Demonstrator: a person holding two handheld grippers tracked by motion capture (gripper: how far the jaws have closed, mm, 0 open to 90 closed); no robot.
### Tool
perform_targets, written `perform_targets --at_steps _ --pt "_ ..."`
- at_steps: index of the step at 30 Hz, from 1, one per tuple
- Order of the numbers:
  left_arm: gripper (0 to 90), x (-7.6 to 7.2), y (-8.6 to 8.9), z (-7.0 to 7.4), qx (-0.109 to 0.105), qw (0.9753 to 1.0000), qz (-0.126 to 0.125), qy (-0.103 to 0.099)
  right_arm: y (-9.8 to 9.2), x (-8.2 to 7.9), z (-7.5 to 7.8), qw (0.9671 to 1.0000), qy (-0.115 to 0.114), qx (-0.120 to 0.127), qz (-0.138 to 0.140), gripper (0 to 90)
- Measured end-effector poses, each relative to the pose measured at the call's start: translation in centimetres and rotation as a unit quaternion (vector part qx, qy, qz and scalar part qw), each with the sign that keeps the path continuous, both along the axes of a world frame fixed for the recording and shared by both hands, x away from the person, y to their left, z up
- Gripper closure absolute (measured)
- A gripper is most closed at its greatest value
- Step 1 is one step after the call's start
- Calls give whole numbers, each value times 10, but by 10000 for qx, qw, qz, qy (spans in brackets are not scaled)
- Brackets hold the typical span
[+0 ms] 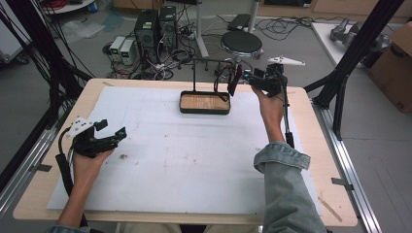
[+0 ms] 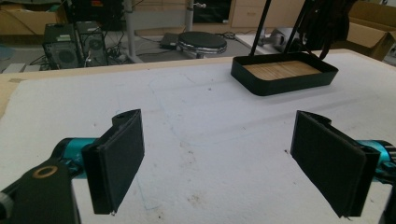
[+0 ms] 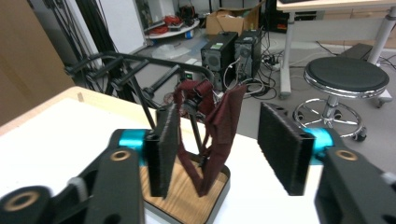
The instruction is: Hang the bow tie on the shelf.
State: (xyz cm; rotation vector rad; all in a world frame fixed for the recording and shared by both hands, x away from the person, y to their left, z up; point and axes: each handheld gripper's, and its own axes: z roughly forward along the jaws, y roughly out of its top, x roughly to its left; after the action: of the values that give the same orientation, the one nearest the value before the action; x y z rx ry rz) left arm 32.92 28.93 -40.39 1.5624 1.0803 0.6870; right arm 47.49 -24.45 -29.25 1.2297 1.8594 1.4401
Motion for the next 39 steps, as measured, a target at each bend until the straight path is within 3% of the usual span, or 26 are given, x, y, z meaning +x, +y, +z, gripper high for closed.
perform_targets --at_steps 10,15,18,22,33,39 --pt "177 -1 0 1 12 10000 5 15 -8 -24 15 9994 -342 -48 44 366" --pt "176 -1 0 0 26 10000 16 13 -19 -37 14 9992 -392 79 8 289" --pt "175 0 0 0 49 10000 34 25 -26 -43 17 9996 -251 132 58 254" --pt "173 -1 1 0 55 10000 57 3 -32 -59 22 9984 -562 81 -14 238" --pt "173 -1 0 0 75 9999 70 9 -49 -102 21 9963 -859 45 -89 135" --pt "174 -1 0 0 106 9999 64 16 -58 -125 13 9948 -1004 -10 -163 111"
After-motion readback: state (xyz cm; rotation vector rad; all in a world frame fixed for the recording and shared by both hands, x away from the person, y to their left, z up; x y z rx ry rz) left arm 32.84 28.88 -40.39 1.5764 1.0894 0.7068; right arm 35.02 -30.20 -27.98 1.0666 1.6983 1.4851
